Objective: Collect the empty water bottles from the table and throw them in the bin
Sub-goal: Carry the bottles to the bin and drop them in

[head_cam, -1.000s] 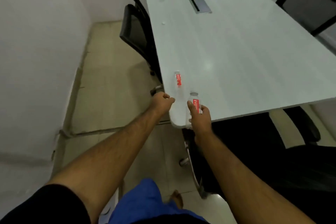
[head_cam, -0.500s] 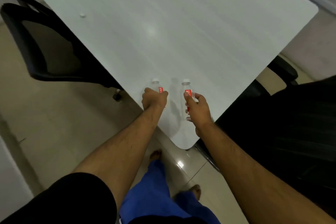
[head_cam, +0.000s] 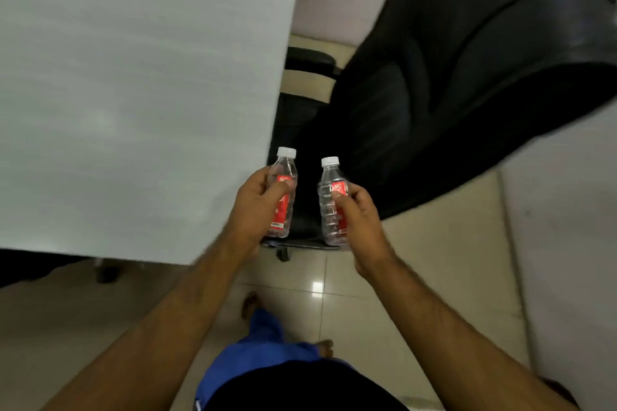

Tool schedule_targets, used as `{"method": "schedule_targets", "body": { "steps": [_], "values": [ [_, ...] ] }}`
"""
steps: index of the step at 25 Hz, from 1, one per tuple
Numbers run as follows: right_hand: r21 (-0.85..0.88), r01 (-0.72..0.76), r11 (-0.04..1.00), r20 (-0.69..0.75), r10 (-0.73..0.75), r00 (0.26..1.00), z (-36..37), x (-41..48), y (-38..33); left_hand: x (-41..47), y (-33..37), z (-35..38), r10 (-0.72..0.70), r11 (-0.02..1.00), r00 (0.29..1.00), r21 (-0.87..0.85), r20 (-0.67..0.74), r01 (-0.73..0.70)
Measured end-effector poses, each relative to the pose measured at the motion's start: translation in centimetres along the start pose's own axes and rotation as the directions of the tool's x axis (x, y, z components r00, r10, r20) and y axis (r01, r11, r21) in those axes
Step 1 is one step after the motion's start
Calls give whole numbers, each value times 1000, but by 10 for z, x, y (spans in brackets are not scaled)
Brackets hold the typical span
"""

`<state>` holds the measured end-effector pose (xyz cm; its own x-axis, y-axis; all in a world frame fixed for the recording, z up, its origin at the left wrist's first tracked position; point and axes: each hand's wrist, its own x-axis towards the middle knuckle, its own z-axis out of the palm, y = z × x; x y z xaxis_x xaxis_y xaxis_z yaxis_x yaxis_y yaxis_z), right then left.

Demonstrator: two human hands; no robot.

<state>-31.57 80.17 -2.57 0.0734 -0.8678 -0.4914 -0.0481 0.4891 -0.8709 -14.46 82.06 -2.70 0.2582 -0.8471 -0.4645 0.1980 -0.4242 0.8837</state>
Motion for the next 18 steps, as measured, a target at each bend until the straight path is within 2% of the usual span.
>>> {"method": "schedule_targets", "body": {
  "steps": [3, 6, 8, 13, 16, 18],
  "values": [
    [42, 52, 998, -96, -47, 994, -72, -27, 21, -32, -16, 69, -40, 993, 977, 115, 211, 16],
    [181, 90, 979, -250, -43, 967, -154, -59, 51, -69, -36, 151, -71, 968, 926, 249, 372, -26],
    [268, 119, 956, -366, -13, 930, -201, -76, 68, -82, -52, 201, -118, 962, 880, 271, 461, -14],
    [437, 220, 872, -638, 127, 760, -323, -98, 91, -97, -77, 355, -219, 925, 753, 378, 620, -43],
    [432, 268, 861, -764, 191, 617, -404, -91, 95, -89, -82, 463, -278, 898, 661, 434, 697, -79],
    [402, 314, 860, -821, 186, 540, -455, -89, 95, -81, -84, 528, -306, 878, 562, 456, 769, -144]
  ]
}}
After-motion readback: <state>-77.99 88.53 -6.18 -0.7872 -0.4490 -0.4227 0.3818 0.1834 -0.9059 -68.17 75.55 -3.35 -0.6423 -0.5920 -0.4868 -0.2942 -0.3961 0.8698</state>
